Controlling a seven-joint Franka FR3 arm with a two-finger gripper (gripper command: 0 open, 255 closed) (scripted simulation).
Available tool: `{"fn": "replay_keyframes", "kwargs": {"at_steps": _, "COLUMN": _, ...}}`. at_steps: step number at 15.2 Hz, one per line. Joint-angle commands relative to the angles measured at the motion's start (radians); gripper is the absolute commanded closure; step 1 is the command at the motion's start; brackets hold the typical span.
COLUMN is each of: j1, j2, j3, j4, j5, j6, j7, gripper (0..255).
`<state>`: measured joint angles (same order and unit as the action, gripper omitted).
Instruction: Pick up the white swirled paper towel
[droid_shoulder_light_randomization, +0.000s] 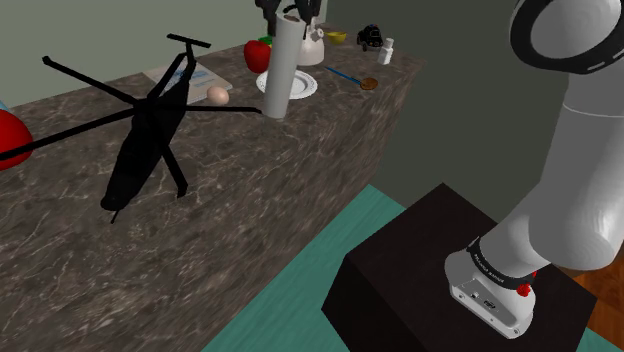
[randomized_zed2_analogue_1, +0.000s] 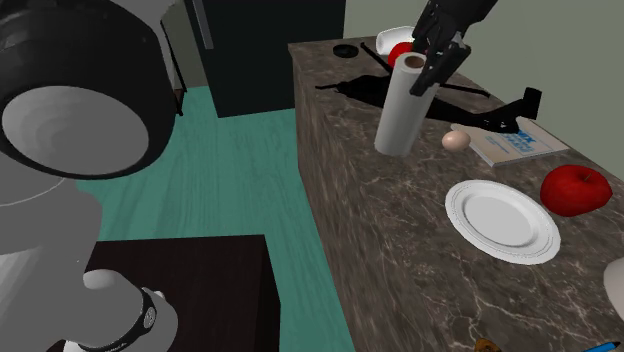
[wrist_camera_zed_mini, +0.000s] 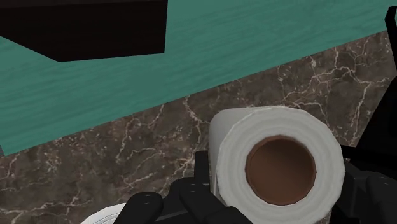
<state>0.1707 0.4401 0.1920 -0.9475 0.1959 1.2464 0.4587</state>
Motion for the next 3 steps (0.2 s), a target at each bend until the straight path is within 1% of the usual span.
{"fn": "replay_keyframes", "kwargs": {"at_steps": 1, "j1": 0.005, "j2": 0.028, "j3": 0.002, "j4": 0.074, "j5": -0.002, "j6": -0.045, "j7": 0.013, "gripper": 255}}
{"fn": "replay_keyframes", "kwargs": {"at_steps": 3, "j1": 0.005, "j2": 0.030, "j3": 0.002, "j4": 0.079, "j5": -0.002, "j6": -0.048, "j7": 0.014, "gripper": 255}}
